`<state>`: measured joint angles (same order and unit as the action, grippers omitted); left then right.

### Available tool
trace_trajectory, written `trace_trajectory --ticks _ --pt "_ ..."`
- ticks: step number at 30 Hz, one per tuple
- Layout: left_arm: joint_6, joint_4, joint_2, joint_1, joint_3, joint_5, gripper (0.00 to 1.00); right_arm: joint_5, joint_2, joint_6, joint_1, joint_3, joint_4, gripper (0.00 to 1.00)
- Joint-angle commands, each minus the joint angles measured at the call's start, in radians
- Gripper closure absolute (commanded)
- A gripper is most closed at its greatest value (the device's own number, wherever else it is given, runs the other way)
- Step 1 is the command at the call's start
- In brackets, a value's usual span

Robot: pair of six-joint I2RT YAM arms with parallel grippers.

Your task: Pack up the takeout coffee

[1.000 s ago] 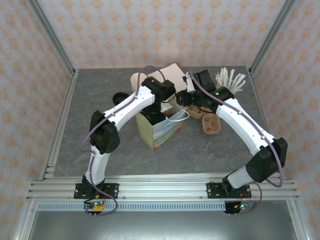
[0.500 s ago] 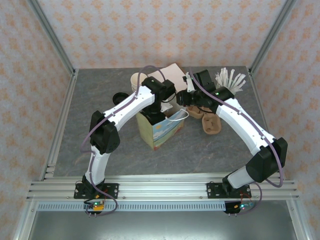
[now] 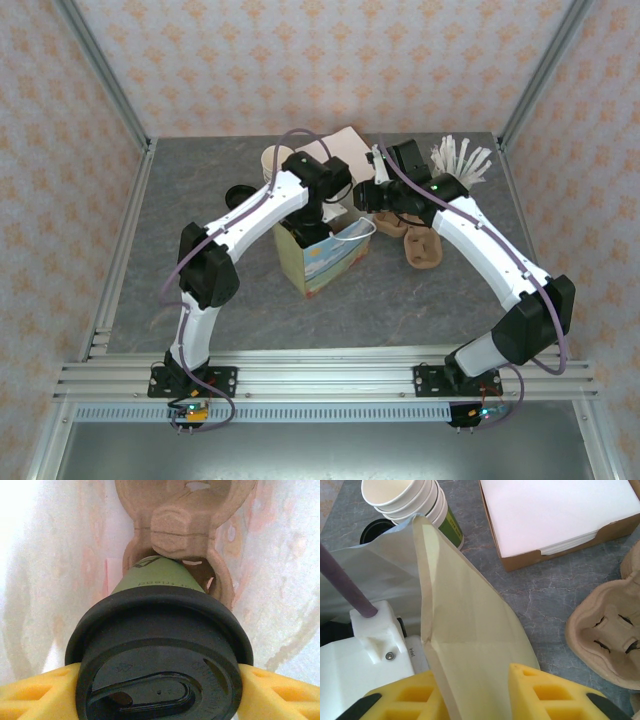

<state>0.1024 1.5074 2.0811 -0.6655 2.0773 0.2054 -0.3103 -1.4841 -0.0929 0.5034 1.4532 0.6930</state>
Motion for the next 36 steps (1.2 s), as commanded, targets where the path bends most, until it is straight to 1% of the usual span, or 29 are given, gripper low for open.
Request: trace_trajectory --ticks 1,36 --pt "-0.006 0.013 -0.064 -0.001 0.034 0.01 0.27 0.017 0.003 -0.007 0.007 0.026 0.023 0.68" --pt "0.005 0.094 -0.165 -0.006 0.16 -0.037 0.26 0.019 -0.003 -0.007 0.007 0.038 0.028 0.68"
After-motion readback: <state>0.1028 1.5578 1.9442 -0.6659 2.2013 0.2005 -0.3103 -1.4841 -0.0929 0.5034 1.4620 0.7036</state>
